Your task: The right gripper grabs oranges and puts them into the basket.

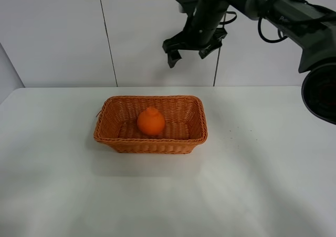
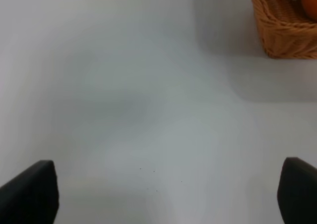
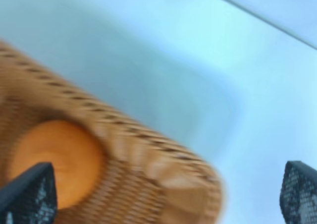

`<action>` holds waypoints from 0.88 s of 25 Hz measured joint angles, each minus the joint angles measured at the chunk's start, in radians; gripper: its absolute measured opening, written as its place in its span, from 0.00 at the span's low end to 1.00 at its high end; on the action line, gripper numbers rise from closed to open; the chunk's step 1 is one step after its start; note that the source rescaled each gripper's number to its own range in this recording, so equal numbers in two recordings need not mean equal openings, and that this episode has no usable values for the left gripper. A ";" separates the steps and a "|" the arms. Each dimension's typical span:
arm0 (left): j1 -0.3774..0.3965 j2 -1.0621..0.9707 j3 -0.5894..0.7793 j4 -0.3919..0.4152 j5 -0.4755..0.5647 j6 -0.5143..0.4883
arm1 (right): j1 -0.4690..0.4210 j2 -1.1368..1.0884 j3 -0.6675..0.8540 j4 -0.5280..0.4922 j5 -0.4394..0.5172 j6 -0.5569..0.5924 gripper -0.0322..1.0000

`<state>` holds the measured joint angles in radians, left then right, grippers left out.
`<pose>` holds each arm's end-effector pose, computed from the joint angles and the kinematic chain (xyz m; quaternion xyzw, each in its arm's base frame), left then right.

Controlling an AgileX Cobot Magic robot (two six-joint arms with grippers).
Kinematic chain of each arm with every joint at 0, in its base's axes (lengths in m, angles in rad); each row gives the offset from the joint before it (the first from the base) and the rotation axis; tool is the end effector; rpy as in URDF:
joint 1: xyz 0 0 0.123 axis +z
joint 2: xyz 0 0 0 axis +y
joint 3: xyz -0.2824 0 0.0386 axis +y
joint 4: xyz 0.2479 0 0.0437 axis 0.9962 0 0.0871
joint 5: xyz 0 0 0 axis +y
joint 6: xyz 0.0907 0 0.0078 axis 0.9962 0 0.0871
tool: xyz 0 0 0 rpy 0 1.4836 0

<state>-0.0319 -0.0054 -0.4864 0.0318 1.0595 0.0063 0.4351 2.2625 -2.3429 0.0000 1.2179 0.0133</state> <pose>-0.0040 0.0027 0.2735 0.0158 0.8548 0.0093 0.5186 0.4522 0.2102 0.3003 -0.2023 0.9449 0.0572 0.2509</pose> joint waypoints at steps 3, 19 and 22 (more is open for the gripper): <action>0.000 0.000 0.000 0.000 0.000 0.000 | -0.098 0.014 0.000 0.010 0.000 -0.006 1.00; 0.000 0.000 0.000 0.000 0.000 0.000 | -0.428 0.028 0.003 0.067 0.001 -0.029 1.00; 0.000 0.000 0.000 0.000 0.000 0.000 | -0.428 -0.003 0.035 0.072 0.001 -0.033 1.00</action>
<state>-0.0319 -0.0054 -0.4864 0.0318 1.0595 0.0063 0.0069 2.2595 -2.3080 0.0723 1.2190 -0.0201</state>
